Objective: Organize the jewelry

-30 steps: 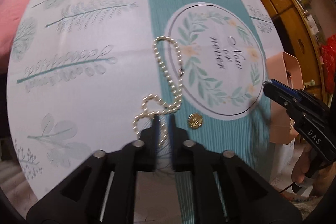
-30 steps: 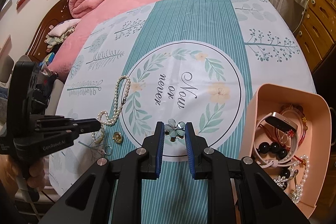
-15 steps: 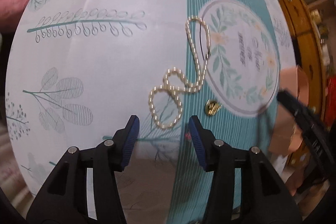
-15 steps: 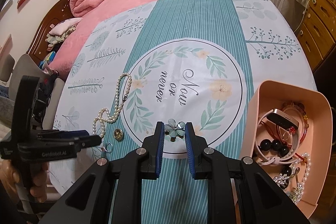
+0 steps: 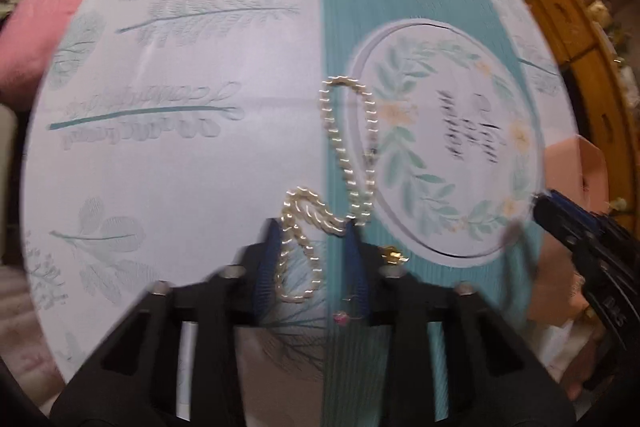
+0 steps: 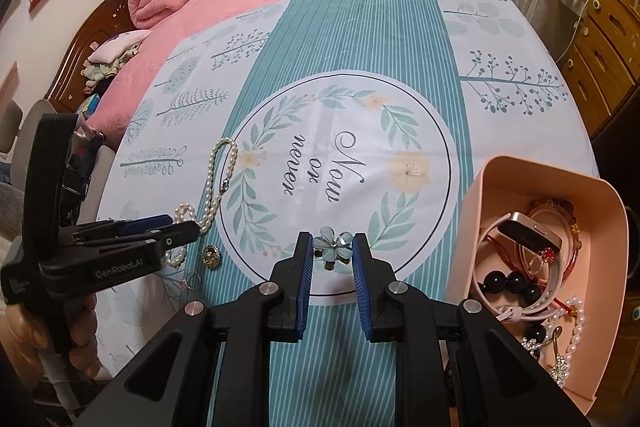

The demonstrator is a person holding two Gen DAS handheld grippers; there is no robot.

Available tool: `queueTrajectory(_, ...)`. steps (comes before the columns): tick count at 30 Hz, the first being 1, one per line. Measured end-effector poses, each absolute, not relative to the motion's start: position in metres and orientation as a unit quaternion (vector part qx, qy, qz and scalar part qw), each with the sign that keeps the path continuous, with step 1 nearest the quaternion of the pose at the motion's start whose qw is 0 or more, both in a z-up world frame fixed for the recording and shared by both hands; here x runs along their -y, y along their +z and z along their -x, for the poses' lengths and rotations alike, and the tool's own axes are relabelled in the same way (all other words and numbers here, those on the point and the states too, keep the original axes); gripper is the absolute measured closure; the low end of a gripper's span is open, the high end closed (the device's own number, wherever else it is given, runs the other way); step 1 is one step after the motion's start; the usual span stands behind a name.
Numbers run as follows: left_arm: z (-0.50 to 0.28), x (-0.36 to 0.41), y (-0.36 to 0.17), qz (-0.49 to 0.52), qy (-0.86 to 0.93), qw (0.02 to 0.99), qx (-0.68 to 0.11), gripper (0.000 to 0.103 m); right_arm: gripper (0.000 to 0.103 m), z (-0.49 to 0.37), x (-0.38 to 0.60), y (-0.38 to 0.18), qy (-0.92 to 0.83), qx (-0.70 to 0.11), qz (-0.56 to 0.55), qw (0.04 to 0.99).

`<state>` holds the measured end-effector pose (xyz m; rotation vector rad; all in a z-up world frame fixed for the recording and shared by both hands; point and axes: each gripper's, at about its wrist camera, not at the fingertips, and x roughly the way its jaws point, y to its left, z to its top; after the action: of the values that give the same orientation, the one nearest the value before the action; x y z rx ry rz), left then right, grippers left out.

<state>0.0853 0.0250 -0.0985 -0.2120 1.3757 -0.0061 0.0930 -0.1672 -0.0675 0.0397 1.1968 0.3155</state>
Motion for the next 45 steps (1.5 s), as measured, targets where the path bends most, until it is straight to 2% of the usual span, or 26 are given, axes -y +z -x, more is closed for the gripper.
queueTrajectory(2,-0.088,-0.022,-0.098,0.092,-0.003,0.762,-0.641,0.1,0.084,-0.094,0.168,-0.068,0.148,-0.562,-0.02,0.814)
queueTrajectory(5,-0.089,-0.018,-0.095,0.073,-0.007,0.761,-0.644,0.1,0.084,-0.096,0.167,-0.068,0.15,-0.561,-0.02,0.814)
queueTrajectory(14,-0.089,-0.027,-0.094,0.104,-0.009,0.758,-0.644,0.1,0.084,-0.094,0.162,-0.065,0.16,-0.557,-0.023,0.814)
queueTrajectory(19,-0.081,-0.032,-0.074,0.106,-0.019,0.77,-0.629,0.101,0.084,-0.09,0.164,-0.051,0.17,-0.547,-0.03,0.819)
queueTrajectory(28,-0.082,-0.004,0.026,0.116,-0.083,0.813,-0.564,0.101,0.084,-0.07,0.188,0.009,0.181,-0.506,-0.062,0.841)
queueTrajectory(37,-0.084,0.054,0.151,0.082,-0.162,0.862,-0.473,0.101,0.084,-0.035,0.239,0.07,0.149,-0.471,-0.076,0.866)
queueTrajectory(42,-0.076,0.088,0.215,0.066,-0.219,0.876,-0.425,0.101,0.084,-0.015,0.273,0.086,0.112,-0.461,-0.082,0.877)
queueTrajectory(45,-0.072,0.111,0.235,0.059,-0.251,0.873,-0.414,0.1,0.084,-0.005,0.295,0.085,0.085,-0.462,-0.085,0.879)
